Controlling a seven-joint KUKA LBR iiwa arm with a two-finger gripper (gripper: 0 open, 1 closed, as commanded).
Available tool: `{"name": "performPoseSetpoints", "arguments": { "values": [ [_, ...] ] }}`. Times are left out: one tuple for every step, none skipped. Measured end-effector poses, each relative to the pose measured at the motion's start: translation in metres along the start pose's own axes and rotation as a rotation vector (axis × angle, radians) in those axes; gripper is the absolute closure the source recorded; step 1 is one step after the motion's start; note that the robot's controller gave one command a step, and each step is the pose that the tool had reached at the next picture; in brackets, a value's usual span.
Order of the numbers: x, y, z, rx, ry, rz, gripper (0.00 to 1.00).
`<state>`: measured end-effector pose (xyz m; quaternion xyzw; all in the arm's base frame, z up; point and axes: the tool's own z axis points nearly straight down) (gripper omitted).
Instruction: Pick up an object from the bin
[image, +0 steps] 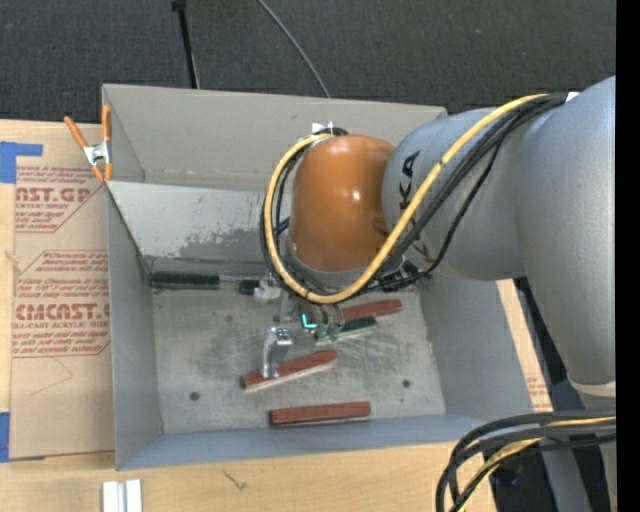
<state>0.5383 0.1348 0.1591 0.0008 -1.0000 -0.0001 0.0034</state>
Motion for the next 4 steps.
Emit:
{"name": "performPoseSetpoints", "arguments": {
  "values": [
    [-0.002, -0.001, -0.004, -0.001, -0.007, 0.001, 0.0],
    [0.05, -0.025, 0.08, -0.005, -0.021, -0.071, 1.0],
    [0.05, -0.025, 0.08, -0.005, -0.021, -0.071, 1.0],
    [0.045, -0.015, -0.066, -0.001, -0.01, -0.044, 1.0]
  ]
}}
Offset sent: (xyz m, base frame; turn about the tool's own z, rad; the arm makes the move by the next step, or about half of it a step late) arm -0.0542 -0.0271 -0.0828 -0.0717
